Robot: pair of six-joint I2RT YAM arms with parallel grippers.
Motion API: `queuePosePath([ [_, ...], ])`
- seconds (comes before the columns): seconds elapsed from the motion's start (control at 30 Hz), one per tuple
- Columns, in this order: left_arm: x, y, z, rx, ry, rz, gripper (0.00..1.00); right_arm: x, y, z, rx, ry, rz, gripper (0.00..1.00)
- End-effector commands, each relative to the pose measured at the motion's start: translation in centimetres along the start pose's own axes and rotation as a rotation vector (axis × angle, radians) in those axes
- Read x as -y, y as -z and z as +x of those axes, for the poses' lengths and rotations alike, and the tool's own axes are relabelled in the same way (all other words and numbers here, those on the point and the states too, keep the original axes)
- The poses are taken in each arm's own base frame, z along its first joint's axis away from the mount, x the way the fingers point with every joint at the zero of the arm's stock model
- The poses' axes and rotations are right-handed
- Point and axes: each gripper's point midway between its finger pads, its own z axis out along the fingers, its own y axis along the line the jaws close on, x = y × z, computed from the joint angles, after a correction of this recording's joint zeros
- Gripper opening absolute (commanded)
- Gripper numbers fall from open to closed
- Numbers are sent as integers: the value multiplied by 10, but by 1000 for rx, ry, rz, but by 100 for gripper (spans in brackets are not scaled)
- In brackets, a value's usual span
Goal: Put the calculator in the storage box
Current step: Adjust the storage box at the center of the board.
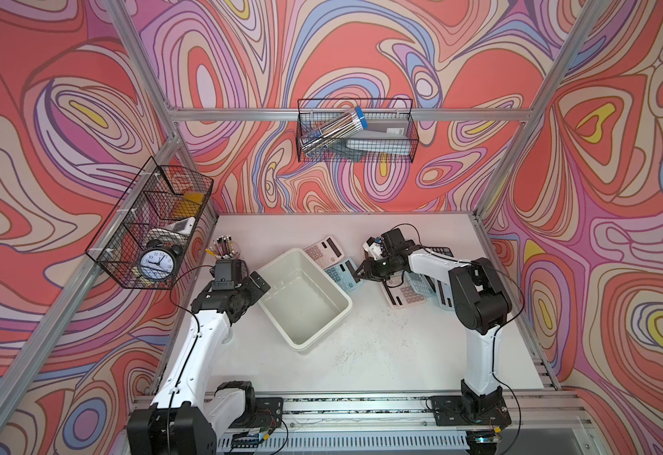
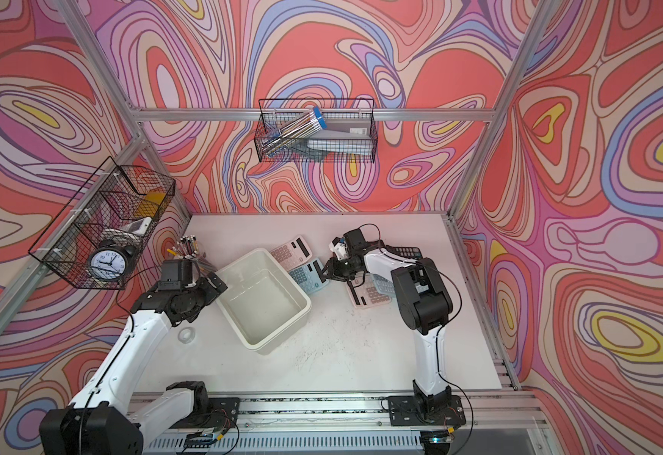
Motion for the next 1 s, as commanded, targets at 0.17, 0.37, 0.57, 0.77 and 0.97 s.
queuePosePath([
  [0.17, 19, -18, -26, 20, -32, 1, 99, 5, -14, 14, -33, -10, -5, 33],
  [0.37, 29, -26, -49, 61, -47, -22, 99, 1, -11, 13, -22, -1, -13, 17],
  [0.57, 36, -36, -63, 72, -44, -15, 99, -5, 0, 8, 13, 11, 6, 0],
  [0.77, 25, -20, -74, 124, -25, -56, 99, -12, 27, 0, 95, 29, 67, 0],
  [0.97, 13, 3, -76, 161, -1, -102, 99, -24, 62, -11, 194, 41, 113, 0],
])
